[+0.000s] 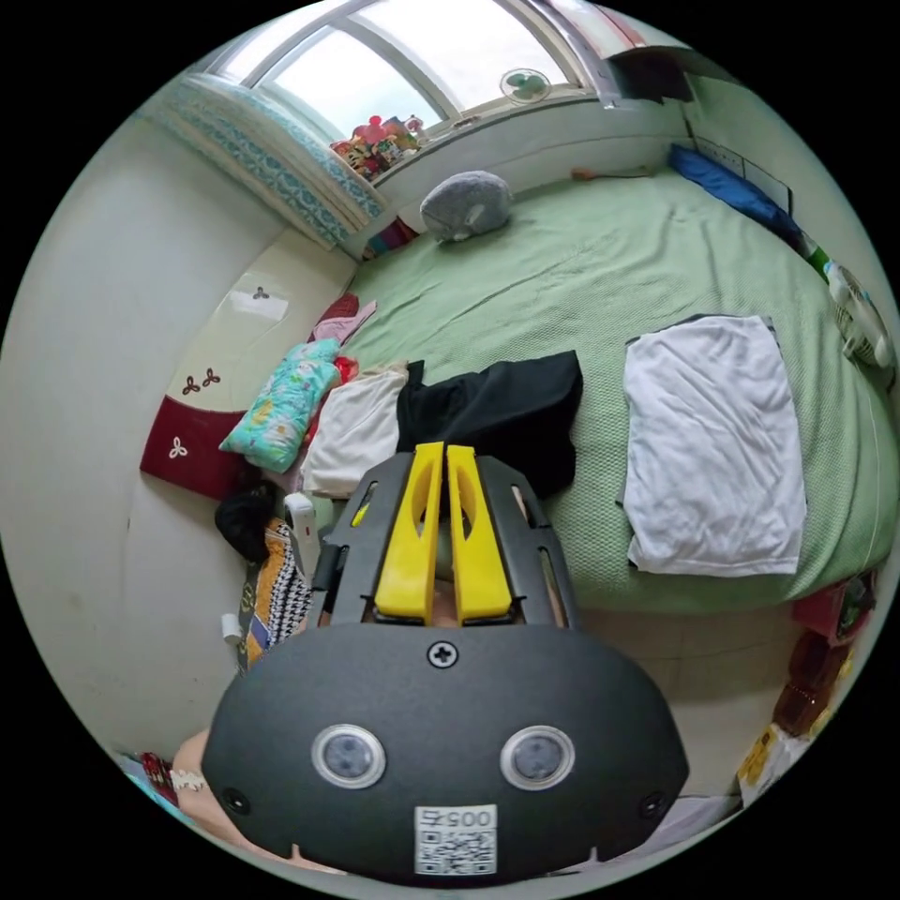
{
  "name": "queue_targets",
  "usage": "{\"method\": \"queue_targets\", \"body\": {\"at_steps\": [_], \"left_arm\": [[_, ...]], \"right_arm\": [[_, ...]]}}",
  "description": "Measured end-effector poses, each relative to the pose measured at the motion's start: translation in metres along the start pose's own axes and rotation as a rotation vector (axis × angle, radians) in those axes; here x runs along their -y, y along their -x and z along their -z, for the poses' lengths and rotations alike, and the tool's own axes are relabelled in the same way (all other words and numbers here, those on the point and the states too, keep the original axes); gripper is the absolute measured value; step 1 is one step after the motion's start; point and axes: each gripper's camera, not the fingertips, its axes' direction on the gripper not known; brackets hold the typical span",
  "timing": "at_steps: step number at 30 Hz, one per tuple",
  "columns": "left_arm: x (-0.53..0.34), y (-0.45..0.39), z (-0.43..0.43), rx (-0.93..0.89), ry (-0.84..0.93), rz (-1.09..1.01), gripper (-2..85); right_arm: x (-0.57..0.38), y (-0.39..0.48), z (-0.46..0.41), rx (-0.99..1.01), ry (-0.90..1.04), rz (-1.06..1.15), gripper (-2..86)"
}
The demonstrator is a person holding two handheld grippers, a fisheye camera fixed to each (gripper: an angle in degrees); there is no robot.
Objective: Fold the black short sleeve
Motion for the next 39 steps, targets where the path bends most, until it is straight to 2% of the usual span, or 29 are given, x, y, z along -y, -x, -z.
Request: {"method": "queue_targets", "body": {"at_steps": [7, 12, 18, 25, 31, 34, 36, 39], "left_arm": [[0.036, 0.028, 0.018, 0.05, -0.023, 0.033, 6.7], [0.071, 0.03, 0.035, 0.075, -0.075, 0.006, 3.9], [0.169, 0.019, 0.047, 0.198, -0.114, -0.064, 1.3], [0.288, 0.017, 0.036, 0.367, -0.106, -0.111, 1.1], [0.359, 0.05, 0.037, 0.295, -0.228, 0.018, 3.8], [0.382, 0.071, 0.027, 0.232, -0.233, 0.06, 5.9], [0.388, 0.077, 0.01, 0.257, -0.183, 0.046, 7.3], [0.387, 0.082, -0.036, 0.261, 0.032, -0.013, 11.6]], "right_arm": [[0.013, -0.034, 0.003, 0.0, -0.017, -0.05, -1.6], [0.028, -0.056, 0.001, 0.013, -0.05, -0.096, -1.6], [0.071, -0.066, -0.012, -0.006, -0.092, -0.13, -1.6], [0.162, -0.029, -0.02, -0.106, -0.238, -0.085, -1.6], [0.231, 0.004, -0.041, -0.215, -0.392, -0.086, -1.5], [0.256, 0.019, -0.057, -0.248, -0.45, -0.1, -1.4], [0.269, 0.023, -0.077, -0.274, -0.413, -0.11, -1.1], [0.284, 0.018, -0.134, -0.305, -0.18, -0.125, 0.9]]}}
